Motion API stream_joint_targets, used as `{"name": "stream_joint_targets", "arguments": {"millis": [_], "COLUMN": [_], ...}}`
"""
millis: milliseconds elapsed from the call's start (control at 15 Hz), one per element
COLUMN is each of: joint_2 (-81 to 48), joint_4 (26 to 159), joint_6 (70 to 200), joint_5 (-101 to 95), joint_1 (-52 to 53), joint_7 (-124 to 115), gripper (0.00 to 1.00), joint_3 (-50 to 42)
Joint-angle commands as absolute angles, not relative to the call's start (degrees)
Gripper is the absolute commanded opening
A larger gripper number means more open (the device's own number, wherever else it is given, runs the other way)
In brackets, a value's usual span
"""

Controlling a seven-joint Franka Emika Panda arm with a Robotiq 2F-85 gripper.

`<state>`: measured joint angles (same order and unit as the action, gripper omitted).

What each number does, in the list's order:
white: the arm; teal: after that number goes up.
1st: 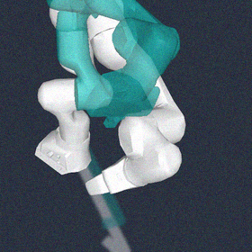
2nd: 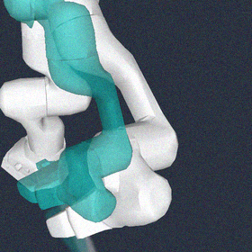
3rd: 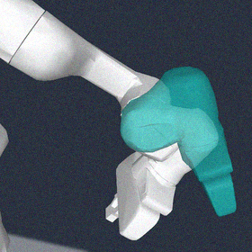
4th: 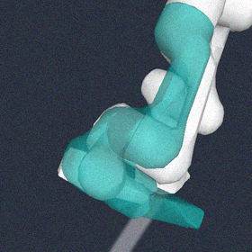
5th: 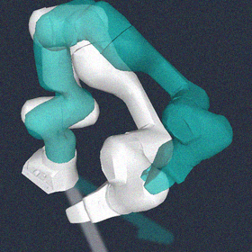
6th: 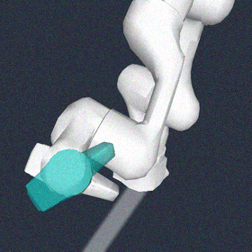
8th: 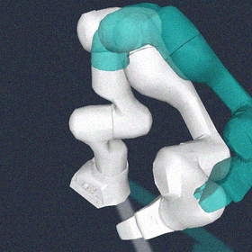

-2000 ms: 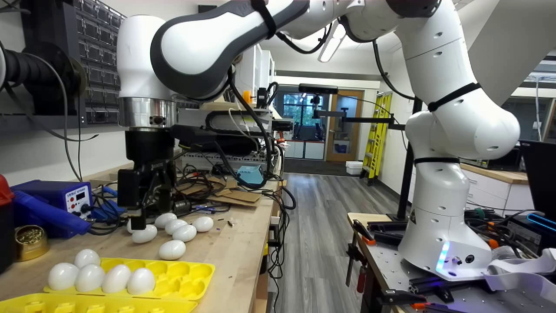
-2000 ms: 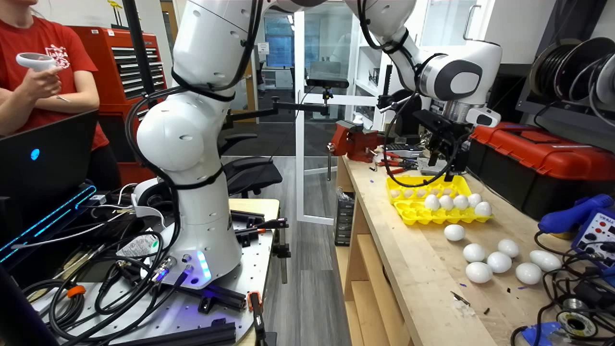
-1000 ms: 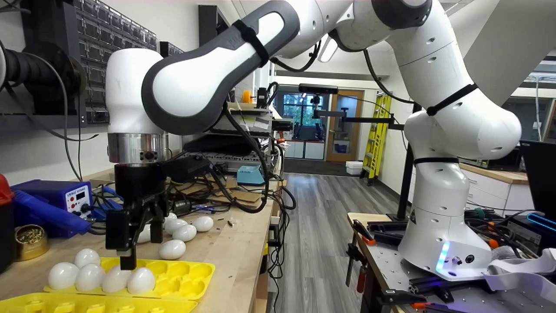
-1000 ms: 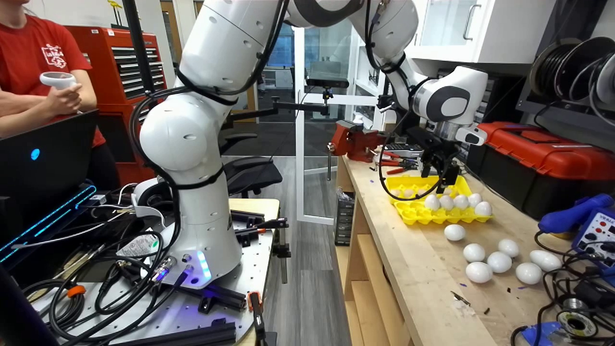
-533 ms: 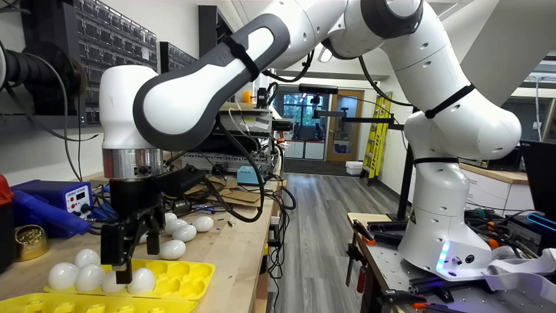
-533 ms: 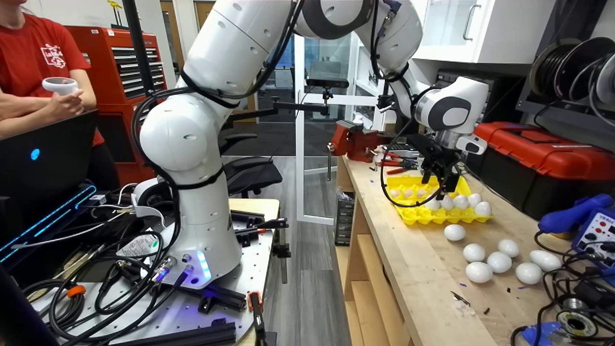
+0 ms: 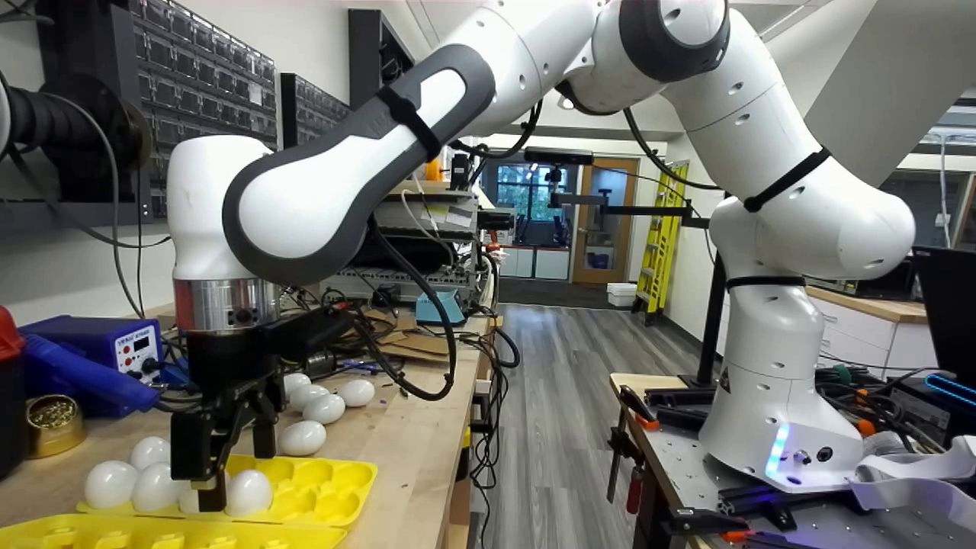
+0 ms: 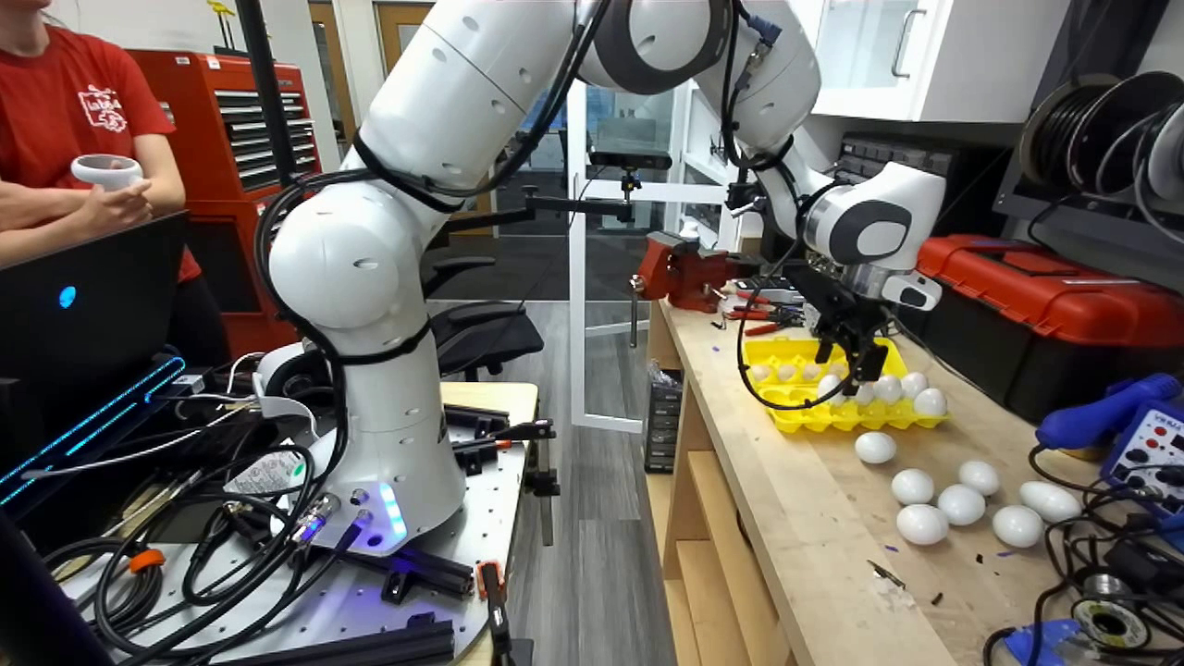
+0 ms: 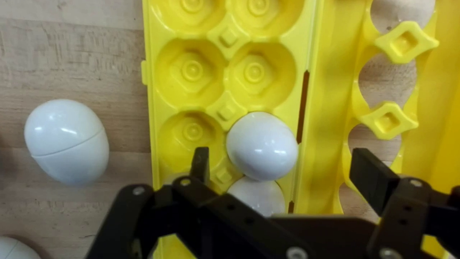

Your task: Put one egg from the carton onto the bench

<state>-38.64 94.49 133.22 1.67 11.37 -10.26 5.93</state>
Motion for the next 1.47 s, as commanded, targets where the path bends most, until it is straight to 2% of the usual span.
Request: {"name": "stream_joint_targets", "arguments": {"millis": [0, 267, 333, 400, 533, 867, 1000, 1400], "joint_2": [-39.28, -39.28, -39.32, -39.36, -39.27, -39.16, -38.94, -35.89], "joint_4": [93.71, 94.22, 94.35, 94.38, 94.56, 94.7, 94.87, 96.87], "joint_6": [133.33, 133.31, 133.39, 133.34, 133.56, 133.55, 133.62, 133.52], "joint_5": [1.66, 1.78, 1.86, 1.88, 1.79, 2.09, 2.09, 1.47], "joint_1": [11.88, 11.79, 11.77, 11.77, 11.85, 11.69, 11.69, 11.98], "joint_7": [-11.25, -11.3, -11.34, -11.34, -11.31, -11.09, -11.08, -11.4], "gripper": [1.0, 1.0, 0.96, 0.74, 0.68, 0.34, 0.24, 0.24], "joint_3": [4.95, 4.72, 4.73, 4.72, 4.71, 4.96, 4.99, 4.67]}}
